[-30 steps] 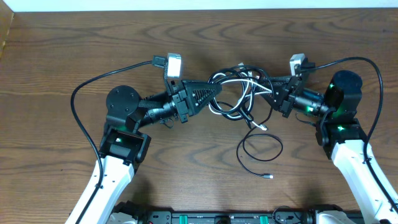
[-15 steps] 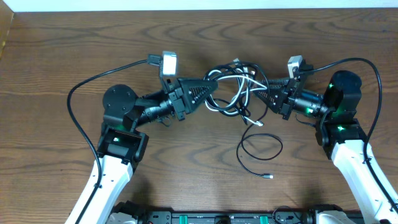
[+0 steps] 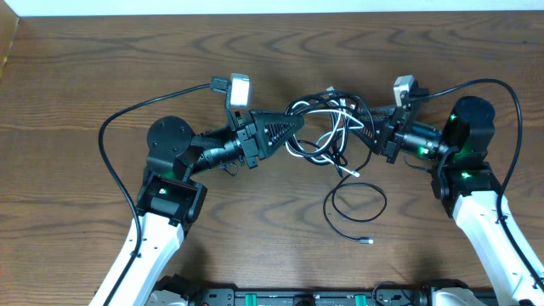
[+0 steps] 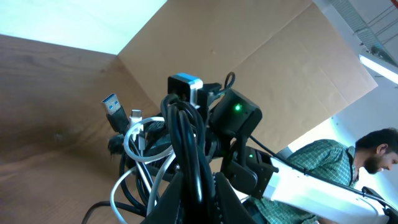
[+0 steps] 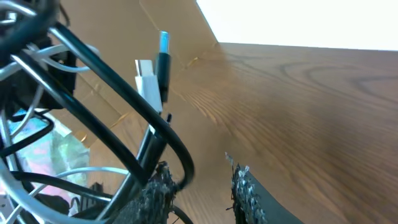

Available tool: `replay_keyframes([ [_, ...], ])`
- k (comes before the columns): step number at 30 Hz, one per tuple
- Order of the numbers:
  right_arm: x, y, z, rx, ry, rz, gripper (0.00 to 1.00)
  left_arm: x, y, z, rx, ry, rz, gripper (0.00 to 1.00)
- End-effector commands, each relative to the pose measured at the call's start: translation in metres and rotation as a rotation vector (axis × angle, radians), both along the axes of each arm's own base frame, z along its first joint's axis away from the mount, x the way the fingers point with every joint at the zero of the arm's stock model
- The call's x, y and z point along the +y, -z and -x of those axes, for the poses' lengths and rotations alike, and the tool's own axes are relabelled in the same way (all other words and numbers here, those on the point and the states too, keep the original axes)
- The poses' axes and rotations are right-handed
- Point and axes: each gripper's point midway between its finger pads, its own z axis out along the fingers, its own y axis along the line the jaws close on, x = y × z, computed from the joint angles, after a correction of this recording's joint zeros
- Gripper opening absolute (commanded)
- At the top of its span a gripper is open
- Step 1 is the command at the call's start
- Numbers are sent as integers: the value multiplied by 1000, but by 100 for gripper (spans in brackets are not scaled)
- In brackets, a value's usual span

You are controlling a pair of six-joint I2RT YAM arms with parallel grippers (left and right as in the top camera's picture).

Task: Untangle cables

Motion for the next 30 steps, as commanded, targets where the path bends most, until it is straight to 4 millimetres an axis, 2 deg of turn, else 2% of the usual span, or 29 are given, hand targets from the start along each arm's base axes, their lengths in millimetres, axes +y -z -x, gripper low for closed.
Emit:
replay_keyframes([
  [1,6,-3,7,-8,-49,-11,31,-2,-9,3,-21,20,8,8],
  [5,5,-2,5,-10,-33,-7,33,-4,-9,5,-20,29,8,8],
  [14,-9,9,-20,72,145,11,36,-22,-9,22,-21,98,9,8],
  [20,-35,43,-41,219,375,88,38,-22,-9,22,-21,98,9,8],
  [25,-59,73,-46,321,532,178,36,-22,-9,22,-21,98,9,8],
  [30,-72,85,-48,355,607,221,35,-22,-12,22,-32,96,13,8],
])
